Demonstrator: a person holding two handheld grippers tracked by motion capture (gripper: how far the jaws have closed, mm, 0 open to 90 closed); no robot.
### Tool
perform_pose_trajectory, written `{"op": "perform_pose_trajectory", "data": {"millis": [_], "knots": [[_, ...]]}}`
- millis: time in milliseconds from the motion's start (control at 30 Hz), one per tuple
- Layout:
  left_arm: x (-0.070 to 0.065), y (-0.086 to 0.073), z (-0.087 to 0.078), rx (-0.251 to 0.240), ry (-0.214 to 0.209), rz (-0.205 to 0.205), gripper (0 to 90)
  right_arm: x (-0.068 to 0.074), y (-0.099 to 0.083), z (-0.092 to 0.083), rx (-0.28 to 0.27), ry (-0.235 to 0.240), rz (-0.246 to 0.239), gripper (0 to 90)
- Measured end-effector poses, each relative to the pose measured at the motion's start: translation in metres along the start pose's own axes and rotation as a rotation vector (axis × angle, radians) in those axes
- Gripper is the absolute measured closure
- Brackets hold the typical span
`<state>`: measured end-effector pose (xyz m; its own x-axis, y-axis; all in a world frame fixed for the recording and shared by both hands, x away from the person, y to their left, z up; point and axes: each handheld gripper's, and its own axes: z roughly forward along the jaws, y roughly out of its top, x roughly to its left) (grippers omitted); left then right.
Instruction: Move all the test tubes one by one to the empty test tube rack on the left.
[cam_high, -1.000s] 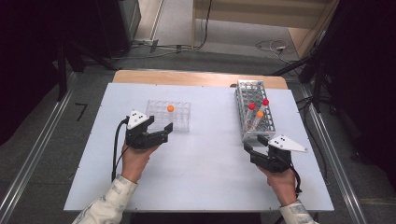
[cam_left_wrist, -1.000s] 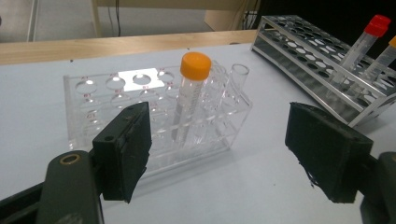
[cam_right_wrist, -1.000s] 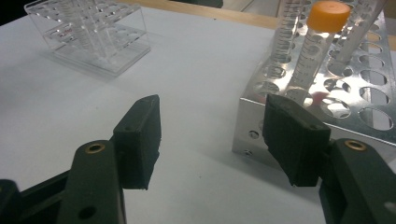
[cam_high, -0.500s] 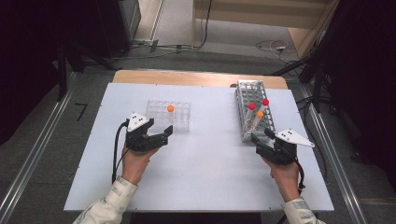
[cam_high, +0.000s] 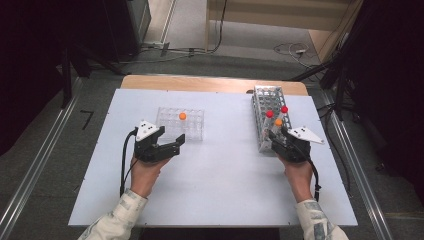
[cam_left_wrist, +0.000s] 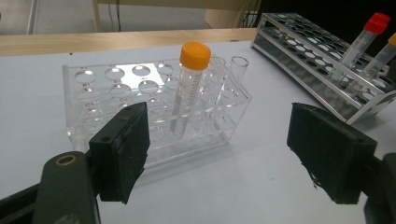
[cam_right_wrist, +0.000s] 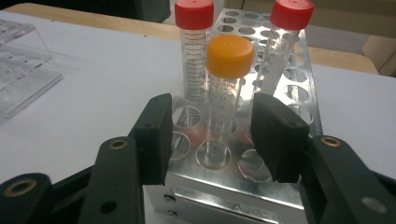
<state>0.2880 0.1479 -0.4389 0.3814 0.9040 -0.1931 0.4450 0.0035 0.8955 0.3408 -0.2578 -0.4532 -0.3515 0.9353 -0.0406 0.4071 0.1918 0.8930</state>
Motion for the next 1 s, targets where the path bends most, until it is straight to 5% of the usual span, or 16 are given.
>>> {"op": "perform_pose_trajectory", "data": {"millis": [567, 1000], "knots": [[0.000, 0.000, 0.000, 0.000, -0.006, -0.004, 21.5, -0.003, 0.001, 0.017, 0.004, -0.022, 0.018, 70.7], [0.000, 0.000, 0.001, 0.003, -0.010, -0.002, 21.0, -0.005, 0.027, -0.012, -0.105, -0.017, 0.020, 71.0]]}}
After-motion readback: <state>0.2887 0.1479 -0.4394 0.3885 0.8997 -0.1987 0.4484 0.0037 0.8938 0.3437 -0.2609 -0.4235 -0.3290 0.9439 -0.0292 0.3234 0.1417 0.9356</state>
